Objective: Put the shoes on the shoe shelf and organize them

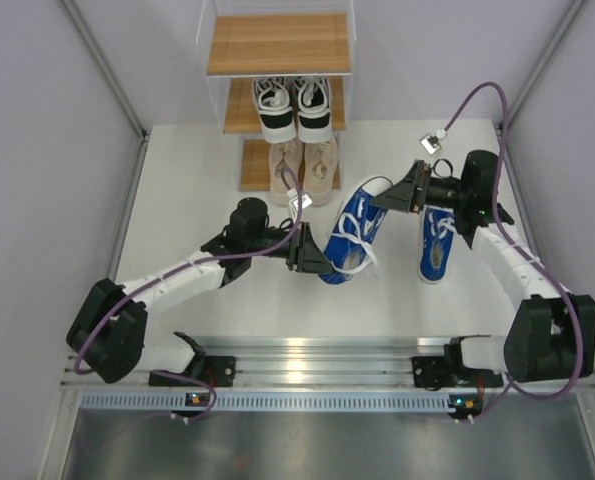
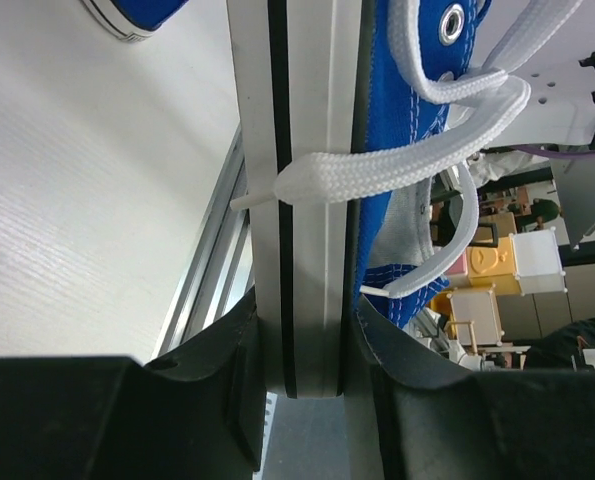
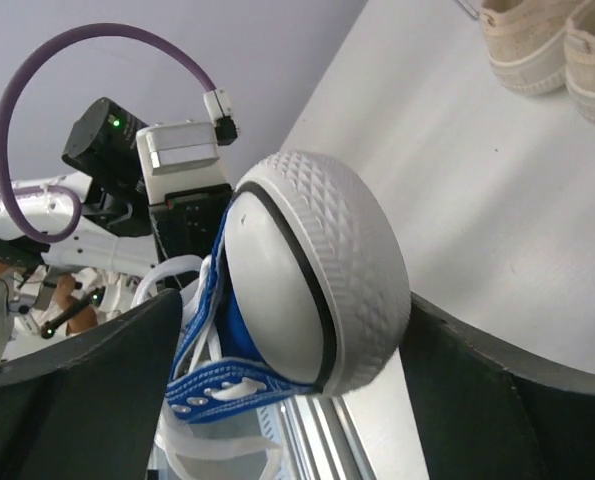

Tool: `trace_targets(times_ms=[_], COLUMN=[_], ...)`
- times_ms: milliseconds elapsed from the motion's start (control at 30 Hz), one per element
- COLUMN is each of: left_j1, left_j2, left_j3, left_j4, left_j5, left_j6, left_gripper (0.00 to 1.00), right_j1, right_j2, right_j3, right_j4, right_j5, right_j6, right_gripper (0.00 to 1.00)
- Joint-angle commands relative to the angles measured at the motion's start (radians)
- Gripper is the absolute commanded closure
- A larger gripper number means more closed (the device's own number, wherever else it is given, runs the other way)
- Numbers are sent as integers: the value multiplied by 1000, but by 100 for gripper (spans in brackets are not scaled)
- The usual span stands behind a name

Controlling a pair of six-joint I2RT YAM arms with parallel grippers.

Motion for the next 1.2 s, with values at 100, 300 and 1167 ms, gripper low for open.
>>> trace_targets(times_ms=[100, 300, 1167], left_j1=[-7, -2, -226], left_j2=[-48, -152, -127], left_j3=[63, 91, 364], left_j4=[158, -23, -505], left_j5=[26, -271, -867], left_j6=[27, 151, 713], left_gripper=[100, 55, 27], right_j1=[68, 47, 6], right_j2=[26, 0, -47], right_j3=[7, 40, 70], right_j4=[382, 277, -176], right_j5=[-9, 7, 324], right_j6=[262, 206, 124], right_gripper=[55, 100, 100])
